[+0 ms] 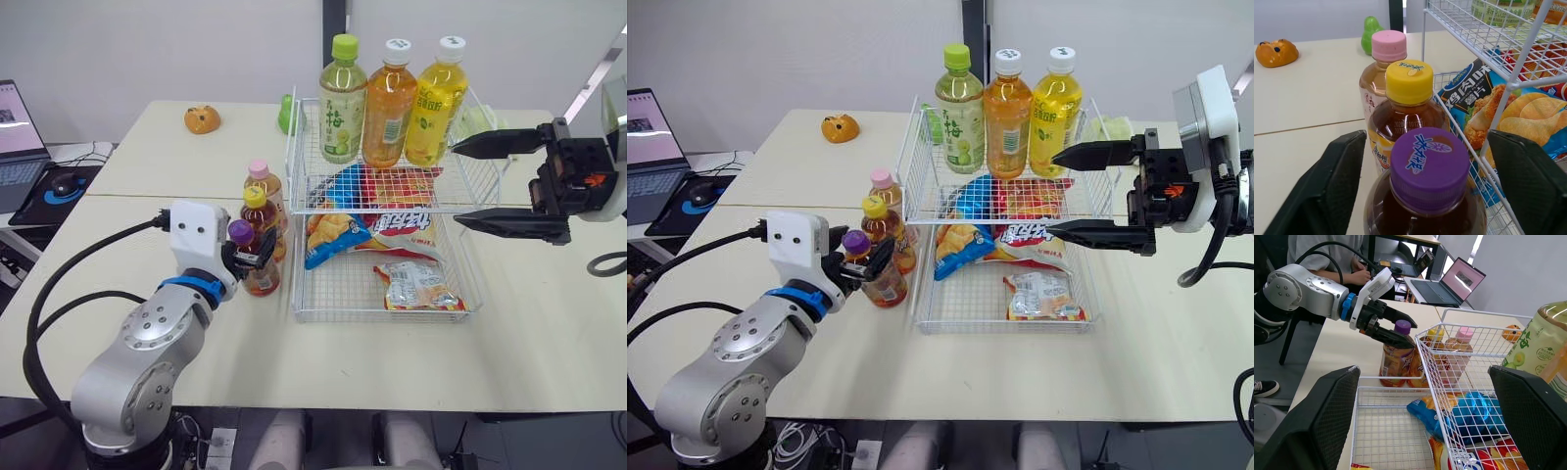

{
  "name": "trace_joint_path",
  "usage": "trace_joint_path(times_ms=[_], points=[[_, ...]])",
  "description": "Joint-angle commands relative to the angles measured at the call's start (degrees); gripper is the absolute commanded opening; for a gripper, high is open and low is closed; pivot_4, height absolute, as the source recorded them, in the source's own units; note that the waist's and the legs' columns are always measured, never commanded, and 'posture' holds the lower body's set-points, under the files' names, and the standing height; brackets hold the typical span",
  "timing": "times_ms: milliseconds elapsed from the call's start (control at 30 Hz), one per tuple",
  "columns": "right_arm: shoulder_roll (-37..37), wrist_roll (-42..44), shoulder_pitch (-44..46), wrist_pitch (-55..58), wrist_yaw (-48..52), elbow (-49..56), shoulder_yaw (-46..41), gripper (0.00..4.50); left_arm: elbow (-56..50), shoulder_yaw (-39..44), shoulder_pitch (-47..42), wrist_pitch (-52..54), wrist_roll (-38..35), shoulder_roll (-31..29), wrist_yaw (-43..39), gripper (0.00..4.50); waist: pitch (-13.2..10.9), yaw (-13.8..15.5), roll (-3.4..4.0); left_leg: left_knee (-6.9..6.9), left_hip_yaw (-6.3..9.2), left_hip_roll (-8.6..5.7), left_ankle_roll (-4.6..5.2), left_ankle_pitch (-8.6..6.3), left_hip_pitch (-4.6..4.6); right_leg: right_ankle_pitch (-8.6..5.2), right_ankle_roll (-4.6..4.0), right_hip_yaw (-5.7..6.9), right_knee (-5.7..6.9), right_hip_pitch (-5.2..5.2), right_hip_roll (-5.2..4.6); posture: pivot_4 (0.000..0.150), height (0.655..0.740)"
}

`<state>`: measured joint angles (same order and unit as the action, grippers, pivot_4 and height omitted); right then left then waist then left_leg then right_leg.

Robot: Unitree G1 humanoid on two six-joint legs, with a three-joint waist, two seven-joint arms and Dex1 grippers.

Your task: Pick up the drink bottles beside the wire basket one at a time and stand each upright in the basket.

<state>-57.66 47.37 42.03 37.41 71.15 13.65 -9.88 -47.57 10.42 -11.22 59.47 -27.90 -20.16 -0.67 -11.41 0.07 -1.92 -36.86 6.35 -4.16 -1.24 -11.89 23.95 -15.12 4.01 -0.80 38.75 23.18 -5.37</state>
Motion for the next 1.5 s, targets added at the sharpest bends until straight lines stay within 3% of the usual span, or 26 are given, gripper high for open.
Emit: trace_joint_path(times_ms=[33, 200, 333, 467, 567, 700, 800, 900, 1000, 1133, 1300, 1500], points=[[-0.1, 0.0, 1.5, -0.8, -0.2, 1.2, -1.2, 4.5, -1.2, -0.5, 0.2, -1.3, 0.7, 0.3, -0.3, 2.69, 0.0, 0.0, 0.0, 0.0, 0.0, 0.0, 0.0, 0.0, 0.0, 0.0, 0.0, 0.0, 0.0, 0.0, 0.0, 0.15, 0.74], [0.0, -0.2, 1.0, -0.8, -0.6, 1.5, -1.7, 4.5, -2.8, 0.8, 1.9, -2.5, 0.4, -1.2, -2.0, 1.39, 0.0, 0.0, 0.0, 0.0, 0.01, 0.0, 0.0, 0.0, 0.0, 0.0, 0.0, -0.01, -0.03, 0.0, 0.0, 0.15, 0.74], [-0.2, -0.3, 0.3, -0.6, -1.1, 1.5, -2.6, 4.5, -4.4, 7.4, 3.8, -4.4, -2.7, -6.4, -8.3, 1.39, 0.0, -0.1, 0.0, 0.04, 0.0, 0.05, 0.0, -0.01, -0.01, 0.0, 0.0, -0.02, -0.06, 0.01, 0.01, 0.15, 0.74], [-0.6, -0.4, -0.2, -0.4, -2.0, 1.3, -3.4, 4.5, 0.8, 21.0, 1.3, -3.0, -12.8, -16.8, -19.3, 1.39, 0.0, -0.1, -0.01, 0.07, -0.01, 0.23, -0.03, -0.03, 0.01, 0.02, -0.11, 0.01, -0.11, 0.07, 0.15, 0.15, 0.74], [-0.8, -0.2, -0.8, 0.2, -2.6, 1.5, -4.0, 4.5, 11.0, 30.1, -5.7, 0.1, -21.5, -27.1, -25.4, 1.39, -0.1, -0.2, -0.03, 0.07, 0.0, 0.38, -0.04, -0.04, 0.03, 0.06, -0.22, 0.15, -0.17, 0.08, 0.26, 0.15, 0.74], [-0.8, 0.2, -1.5, 0.6, -3.0, 1.9, -4.7, 4.5, 26.4, 33.2, -18.6, 7.9, -34.5, -40.4, -32.0, 1.39, -0.1, -0.1, -0.09, 0.08, -0.02, 0.46, -0.09, -0.07, 0.09, 0.11, -0.21, 0.29, -0.37, 0.06, 0.35, 0.15, 0.74], [-1.3, 0.6, -1.9, 1.0, -3.4, 2.0, -5.9, 4.5, 37.2, 27.1, -32.0, 9.1, -38.5, -47.3, -35.9, 1.39, -0.1, -0.1, -0.11, 0.21, -0.02, 0.47, -0.07, -0.09, 0.09, 0.22, -0.09, 0.22, -0.69, 0.0, 0.36, 0.15, 0.74], [-1.8, 0.9, -2.6, 1.5, -4.0, 2.4, -7.1, 4.5, 44.2, 18.9, -44.1, 9.0, -38.5, -49.6, -39.4, 1.39, -0.1, -0.3, -0.09, 0.17, -0.1, 0.48, -0.08, -0.09, 0.28, 0.31, -0.06, 0.32, -0.79, 0.04, 0.46, 0.15, 0.74], [-3.0, 1.5, -5.0, 2.8, -4.7, 3.4, -9.5, 4.5, 50.7, 7.9, -60.7, 8.1, -35.2, -47.1, -44.7, 1.39, -0.2, -0.1, -0.12, 0.19, -0.13, 0.45, -0.09, -0.08, 0.26, 0.32, -0.05, 0.29, -0.74, 0.04, 0.46, 0.15, 0.74], [-3.9, 2.8, -7.2, 4.1, -6.3, 5.0, -12.1, 4.5, 59.8, -2.1, -77.1, 7.4, -30.4, -37.4, -50.6, 1.39, -0.1, -0.2, -0.11, 0.1, -0.1, 0.45, -0.09, -0.08, 0.35, 0.33, -0.02, 0.32, -0.75, 0.03, 0.5, 0.15, 0.74], [-4.4, 3.8, -9.2, 5.5, -8.4, 6.6, -14.5, 4.5, 65.3, -11.9, -83.1, -0.5, -20.3, -25.3, -56.6, 1.39, -0.1, -0.6, -0.08, 0.11, -0.22, 0.46, -0.08, -0.08, 0.35, 0.34, 0.0, 0.16, -0.71, 0.08, 0.49, 0.15, 0.74], [-4.8, 4.9, -12.1, 6.5, -11.5, 8.9, -17.7, 4.5, 69.7, -19.4, -81.7, -16.2, -6.8, -10.8, -57.3, 1.39, -0.2, -0.9, -0.05, 0.07, -0.28, 0.46, -0.07, -0.08, 0.43, 0.36, 0.02, 0.0, -0.72, 0.2, 0.47, 0.15, 0.74]])
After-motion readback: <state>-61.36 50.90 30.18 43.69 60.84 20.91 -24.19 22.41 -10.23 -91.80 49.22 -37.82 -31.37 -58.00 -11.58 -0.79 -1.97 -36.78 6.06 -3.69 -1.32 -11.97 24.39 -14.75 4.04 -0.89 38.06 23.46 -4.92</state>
